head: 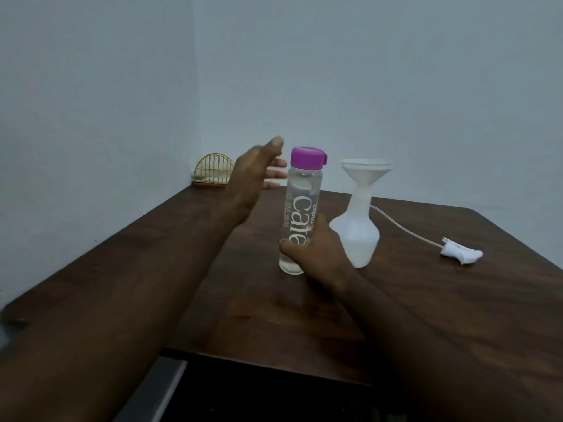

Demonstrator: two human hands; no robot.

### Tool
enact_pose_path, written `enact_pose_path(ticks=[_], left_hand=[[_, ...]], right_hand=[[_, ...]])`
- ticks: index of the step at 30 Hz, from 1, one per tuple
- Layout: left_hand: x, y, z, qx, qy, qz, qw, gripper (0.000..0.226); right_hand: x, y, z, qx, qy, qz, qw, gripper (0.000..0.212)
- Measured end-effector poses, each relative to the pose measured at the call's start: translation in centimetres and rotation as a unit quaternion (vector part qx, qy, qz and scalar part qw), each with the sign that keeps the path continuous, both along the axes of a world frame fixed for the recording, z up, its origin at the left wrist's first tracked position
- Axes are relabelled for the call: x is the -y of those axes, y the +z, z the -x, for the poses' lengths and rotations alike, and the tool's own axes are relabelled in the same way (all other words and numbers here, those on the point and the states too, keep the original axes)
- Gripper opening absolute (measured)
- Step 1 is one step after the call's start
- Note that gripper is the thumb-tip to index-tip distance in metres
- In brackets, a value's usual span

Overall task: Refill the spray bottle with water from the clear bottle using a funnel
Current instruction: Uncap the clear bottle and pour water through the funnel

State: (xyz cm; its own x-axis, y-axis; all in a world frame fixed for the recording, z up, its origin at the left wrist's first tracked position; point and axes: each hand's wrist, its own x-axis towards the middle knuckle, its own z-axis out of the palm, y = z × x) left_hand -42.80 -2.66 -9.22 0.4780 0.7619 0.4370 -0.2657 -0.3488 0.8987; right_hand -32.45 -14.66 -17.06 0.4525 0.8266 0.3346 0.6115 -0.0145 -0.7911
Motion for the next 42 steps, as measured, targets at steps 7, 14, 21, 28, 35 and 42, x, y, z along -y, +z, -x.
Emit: enact_pose_path(ticks=[7,14,21,28,35,42], left_hand=[[2.7,3.4,-2.3,-0.031,-0.089,-0.056,0.994,0.051],[2.5,4.2,-2.8,-0.087,-0.135,-0.095,0.982,0.034],[3.4,3.2,-3.5,-0.056,-0.037,-0.123,0.990,0.009],[4.3,3.3,-3.4,-0.068,0.020,-0.139,0.988,0.009],[5.1,2.8,-4.3,-0.058,0.139,-0.146,0.978,0.018],[4.3,2.4,-2.4,0.074,-0.040,0.069,0.994,0.039]], right_hand=[[0.3,2.7,-0.4,-0.089,0.051,-0.042,0.994,0.053],[-1.6,5.9,-0.8,-0.172,0.127,-0.123,0.969,0.032],[-2.9,4.3,0.8,-0.165,0.036,-0.202,0.965,0.007],[-3.6,3.7,1.3,-0.136,-0.025,-0.194,0.971,0.031],[-3.3,3.1,1.7,-0.148,-0.036,-0.188,0.970,0.015],[-3.5,3.3,2.1,-0.155,-0.039,-0.224,0.962,0.051]])
